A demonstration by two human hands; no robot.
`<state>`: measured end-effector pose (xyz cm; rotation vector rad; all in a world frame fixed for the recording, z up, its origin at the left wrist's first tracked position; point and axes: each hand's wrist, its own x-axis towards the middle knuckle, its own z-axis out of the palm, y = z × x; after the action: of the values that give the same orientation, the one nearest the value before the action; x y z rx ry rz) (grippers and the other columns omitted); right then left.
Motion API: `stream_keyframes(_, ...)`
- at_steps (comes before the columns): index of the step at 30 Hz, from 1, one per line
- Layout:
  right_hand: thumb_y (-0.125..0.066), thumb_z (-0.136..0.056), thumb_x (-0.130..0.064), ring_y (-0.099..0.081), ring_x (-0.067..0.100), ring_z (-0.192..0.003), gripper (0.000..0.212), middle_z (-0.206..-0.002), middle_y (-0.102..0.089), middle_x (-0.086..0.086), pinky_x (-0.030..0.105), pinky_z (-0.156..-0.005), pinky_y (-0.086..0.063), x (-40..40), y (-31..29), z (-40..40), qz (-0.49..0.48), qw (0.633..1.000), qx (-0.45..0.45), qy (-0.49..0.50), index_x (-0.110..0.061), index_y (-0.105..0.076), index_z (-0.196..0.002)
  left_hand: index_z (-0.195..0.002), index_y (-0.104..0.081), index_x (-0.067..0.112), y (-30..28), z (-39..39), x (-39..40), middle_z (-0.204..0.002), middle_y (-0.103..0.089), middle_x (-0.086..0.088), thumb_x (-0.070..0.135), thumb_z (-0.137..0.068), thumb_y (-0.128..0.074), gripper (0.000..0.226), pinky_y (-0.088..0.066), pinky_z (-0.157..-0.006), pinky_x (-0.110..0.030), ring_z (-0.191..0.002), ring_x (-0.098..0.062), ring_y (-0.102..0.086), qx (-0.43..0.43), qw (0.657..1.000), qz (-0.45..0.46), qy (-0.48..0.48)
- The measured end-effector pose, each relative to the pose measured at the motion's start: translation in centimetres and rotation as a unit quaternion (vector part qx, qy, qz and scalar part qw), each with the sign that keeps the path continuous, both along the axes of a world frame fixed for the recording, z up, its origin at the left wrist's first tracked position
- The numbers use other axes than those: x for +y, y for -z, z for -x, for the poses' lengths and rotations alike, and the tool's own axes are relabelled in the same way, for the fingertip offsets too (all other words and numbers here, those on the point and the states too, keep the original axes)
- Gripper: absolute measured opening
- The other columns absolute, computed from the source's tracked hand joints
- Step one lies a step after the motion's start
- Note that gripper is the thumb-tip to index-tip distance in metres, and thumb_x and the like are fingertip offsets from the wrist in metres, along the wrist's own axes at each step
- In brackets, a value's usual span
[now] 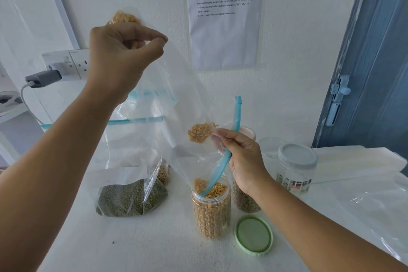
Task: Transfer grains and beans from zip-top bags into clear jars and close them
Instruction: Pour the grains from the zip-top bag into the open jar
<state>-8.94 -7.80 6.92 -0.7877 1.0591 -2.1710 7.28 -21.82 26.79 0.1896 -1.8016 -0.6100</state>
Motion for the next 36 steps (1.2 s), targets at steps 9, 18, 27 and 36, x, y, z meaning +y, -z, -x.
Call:
stream_keyframes(9, -0.07, -0.095, -0.01, -0.071, 0.03, -0.115, 0.017, -0.112, -0.076, 0.013, 0.039, -0.102, -0.053, 0.2, -0.2, 0.4, -0.034, 0.999, 0.037, -0.019, -0.023, -0.081, -0.091, -0.091, -0.08, 0.032, 0.4, 0.0, 0.3, -0.081, -0.077, -0.007, 0.017, -0.085, -0.078, 0.016, -0.044, -0.067, -0.025, -0.069, -0.014, -0.051, -0.007, 1.0, 0.018, -0.015)
stream_keyframes(18, -0.082, -0.084, -0.002, -0.066, 0.014, -0.096, 0.022, -0.086, -0.072, -0.008, 0.025, -0.087, -0.052, -0.5, -0.4, 0.6, -0.057, 0.989, 0.135, 0.03, -0.024, -0.078, -0.078, -0.089, -0.08, 0.037, 0.9, -0.5, -0.1, -0.076, -0.076, 0.018, 0.018, -0.086, -0.079, 0.02, -0.05, -0.072, -0.024, -0.072, -0.007, -0.058, -0.007, 1.0, 0.004, -0.016)
stream_keyframes(27, -0.083, -0.084, -0.007, -0.066, 0.02, -0.099, 0.015, -0.091, -0.072, 0.001, 0.027, -0.089, -0.054, -0.7, 0.1, 0.9, -0.05, 0.983, 0.166, 0.064, -0.021, -0.077, -0.082, -0.092, -0.08, 0.03, 1.1, -0.8, -0.3, -0.078, -0.076, 0.023, 0.016, -0.087, -0.079, 0.015, -0.053, -0.075, -0.024, -0.073, -0.005, -0.061, -0.014, 1.0, -0.007, -0.018)
stream_keyframes(36, -0.083, -0.087, -0.015, -0.067, 0.016, -0.103, 0.009, -0.095, -0.074, -0.005, 0.033, -0.097, -0.055, -0.7, 0.5, 0.6, -0.058, 0.982, 0.176, 0.046, -0.018, -0.079, -0.094, -0.089, -0.081, 0.032, 1.0, -0.9, -0.7, -0.075, -0.075, 0.023, 0.015, -0.086, -0.079, 0.017, -0.051, -0.074, -0.021, -0.072, -0.003, -0.059, -0.007, 1.0, -0.019, -0.019)
